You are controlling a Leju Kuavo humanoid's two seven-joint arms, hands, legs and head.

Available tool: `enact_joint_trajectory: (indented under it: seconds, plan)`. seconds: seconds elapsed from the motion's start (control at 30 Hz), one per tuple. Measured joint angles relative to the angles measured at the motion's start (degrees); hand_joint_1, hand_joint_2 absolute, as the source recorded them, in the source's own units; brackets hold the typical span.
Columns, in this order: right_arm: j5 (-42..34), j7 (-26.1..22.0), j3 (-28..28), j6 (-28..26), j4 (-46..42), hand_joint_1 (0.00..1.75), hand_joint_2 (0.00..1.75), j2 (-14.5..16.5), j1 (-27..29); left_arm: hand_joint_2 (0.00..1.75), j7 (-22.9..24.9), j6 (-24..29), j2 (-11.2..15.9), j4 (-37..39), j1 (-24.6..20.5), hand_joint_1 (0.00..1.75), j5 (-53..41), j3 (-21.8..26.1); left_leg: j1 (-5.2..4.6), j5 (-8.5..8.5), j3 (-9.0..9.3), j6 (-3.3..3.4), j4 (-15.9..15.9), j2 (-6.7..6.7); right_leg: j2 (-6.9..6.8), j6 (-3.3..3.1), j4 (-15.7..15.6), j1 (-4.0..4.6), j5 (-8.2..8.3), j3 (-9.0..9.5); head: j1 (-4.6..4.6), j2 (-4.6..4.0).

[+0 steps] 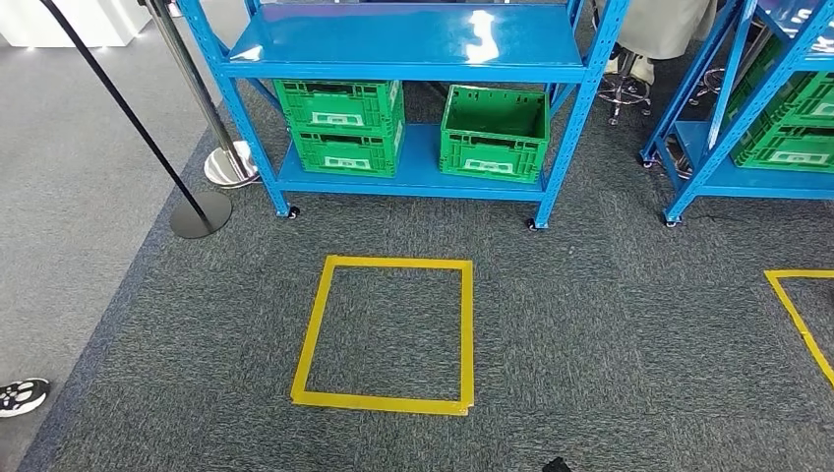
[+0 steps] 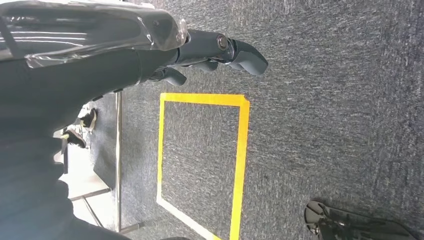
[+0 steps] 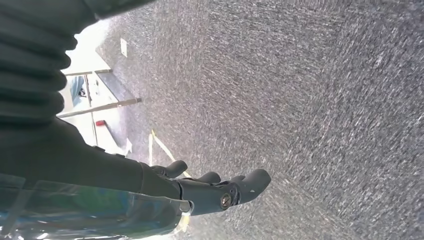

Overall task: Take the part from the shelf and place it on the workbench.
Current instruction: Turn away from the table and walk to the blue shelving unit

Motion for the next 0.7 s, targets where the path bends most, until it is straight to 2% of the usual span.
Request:
enact_joint_trajectory:
  seconds: [0.07,0.23,0.33,0.47,0.57,0.7]
  plan:
    - [0.1,0.0,0.0,-0.3,0.0,0.0,1.75,0.0,0.0,1.75,-0.1,0.0,0.0,0.0,0.0,0.0,-0.3,0.1,0.01,0.11,0.06,-0.24,-0.2,0.0,-0.01,-0.09,0.0,0.05,-0.04,-0.01,0.01,0.0]
    - [0.4,0.0,0.0,-0.7,0.0,0.0,1.75,0.0,-0.1,1.75,-0.1,0.1,-0.2,0.0,0.0,0.0,-0.8,0.1,0.2,0.07,0.07,-1.82,-0.3,0.0,-0.02,-0.27,0.1,0.19,-0.15,-0.01,0.04,0.0]
    - [1.6,1.5,0.3,-0.9,0.0,0.0,1.75,0.0,-0.1,1.75,0.6,-0.6,-0.2,0.0,0.0,0.0,-1.5,0.2,0.15,0.05,0.06,-1.85,-0.3,0.0,-0.02,-0.27,0.0,0.14,-0.15,0.06,0.05,0.0]
    - [3.0,4.7,1.4,-2.0,0.0,0.0,0.0,-0.2,-0.1,0.0,0.3,-1.9,-0.2,0.0,0.1,0.0,-3.2,0.2,-0.02,0.03,0.05,-1.83,-0.2,-0.01,-0.02,-0.25,-0.1,-0.04,-0.15,0.11,0.05,0.0]
    - [2.3,4.6,1.4,-1.7,0.0,0.0,0.0,-0.3,-0.1,0.0,-0.8,-3.1,-0.2,0.0,0.1,0.0,-2.9,0.4,-0.08,0.01,0.06,-1.79,-0.2,-0.01,-0.02,-0.23,-0.1,-0.1,-0.14,0.15,0.05,-0.01]
    - [1.7,4.3,1.4,-0.3,0.0,0.0,0.0,-0.3,-0.1,0.0,0.2,-4.6,-0.5,0.0,0.0,0.0,-3.2,0.8,-0.09,-0.01,0.07,-1.76,-0.2,0.0,-0.02,-0.22,-0.1,-0.11,-0.13,0.15,0.05,0.0]
